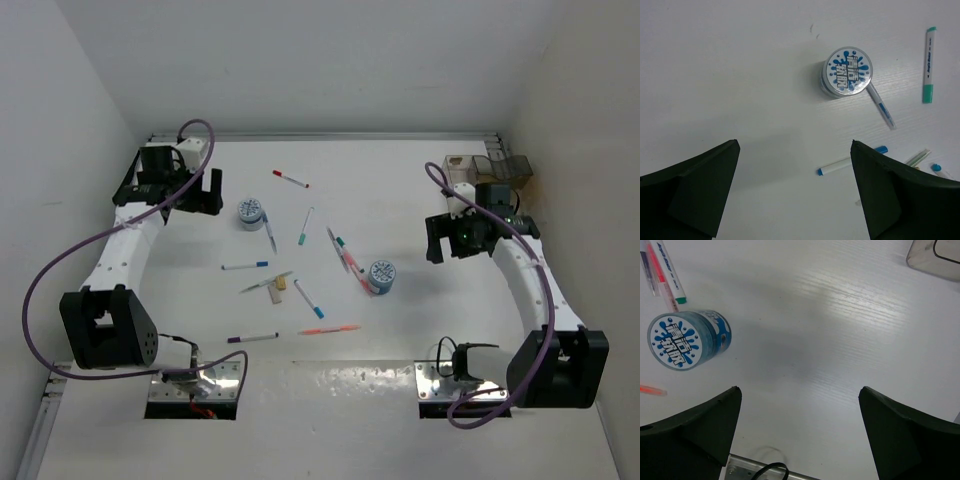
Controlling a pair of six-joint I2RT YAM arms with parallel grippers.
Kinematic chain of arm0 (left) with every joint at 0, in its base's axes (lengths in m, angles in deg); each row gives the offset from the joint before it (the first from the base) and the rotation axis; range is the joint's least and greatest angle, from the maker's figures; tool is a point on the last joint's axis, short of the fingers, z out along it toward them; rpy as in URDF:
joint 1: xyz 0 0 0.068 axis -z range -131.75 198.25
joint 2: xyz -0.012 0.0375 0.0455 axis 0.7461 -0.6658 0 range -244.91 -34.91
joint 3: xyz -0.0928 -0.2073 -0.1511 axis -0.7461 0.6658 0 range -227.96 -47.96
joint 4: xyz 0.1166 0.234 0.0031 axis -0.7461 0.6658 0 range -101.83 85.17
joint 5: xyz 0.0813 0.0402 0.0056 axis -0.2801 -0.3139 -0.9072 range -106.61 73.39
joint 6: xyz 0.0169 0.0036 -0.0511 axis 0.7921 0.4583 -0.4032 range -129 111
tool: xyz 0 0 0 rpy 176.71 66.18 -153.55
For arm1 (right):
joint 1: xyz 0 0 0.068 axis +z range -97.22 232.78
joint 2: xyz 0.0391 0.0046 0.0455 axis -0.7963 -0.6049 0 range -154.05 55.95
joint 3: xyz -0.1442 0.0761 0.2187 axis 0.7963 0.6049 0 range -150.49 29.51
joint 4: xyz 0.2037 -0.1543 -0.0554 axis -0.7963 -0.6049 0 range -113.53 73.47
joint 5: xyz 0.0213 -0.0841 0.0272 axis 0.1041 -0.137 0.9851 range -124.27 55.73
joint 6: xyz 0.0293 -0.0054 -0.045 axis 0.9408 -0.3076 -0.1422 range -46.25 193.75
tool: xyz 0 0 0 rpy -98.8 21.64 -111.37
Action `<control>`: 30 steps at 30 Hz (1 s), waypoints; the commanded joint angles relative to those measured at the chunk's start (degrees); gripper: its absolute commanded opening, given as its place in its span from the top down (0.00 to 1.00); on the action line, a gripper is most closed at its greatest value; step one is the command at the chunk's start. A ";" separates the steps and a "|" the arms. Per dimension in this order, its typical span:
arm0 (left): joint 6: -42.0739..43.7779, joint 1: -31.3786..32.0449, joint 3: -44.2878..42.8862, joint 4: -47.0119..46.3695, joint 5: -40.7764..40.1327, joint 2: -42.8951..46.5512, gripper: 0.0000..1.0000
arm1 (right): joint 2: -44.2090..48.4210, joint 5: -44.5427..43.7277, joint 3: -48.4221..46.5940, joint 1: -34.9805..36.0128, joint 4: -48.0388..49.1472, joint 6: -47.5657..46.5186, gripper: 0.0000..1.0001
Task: Sort the stationery into containers
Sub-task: Pick up the stationery from the center of the board.
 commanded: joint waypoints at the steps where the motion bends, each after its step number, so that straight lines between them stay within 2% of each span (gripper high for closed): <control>1: 1.03 1.00 0.53 -0.82 -0.25 2.51 0.00 | 1.82 1.16 0.98 0.69 3.33 -0.04 0.01; 5: 0.94 1.26 0.61 -0.46 -0.16 2.25 0.00 | -1.68 -4.64 -1.82 4.91 -0.45 0.57 0.01; 12: 0.86 1.70 0.70 -0.29 -0.25 1.99 0.00 | -1.61 -3.25 -1.83 7.99 -1.51 -0.30 0.01; 18: 0.24 1.79 0.61 -0.11 0.10 1.20 0.00 | -3.54 -5.96 -0.43 18.69 -1.86 0.48 0.01; 30: 0.42 1.70 1.32 0.06 0.98 0.49 0.00 | -11.88 -8.34 -3.58 29.52 0.95 3.64 0.01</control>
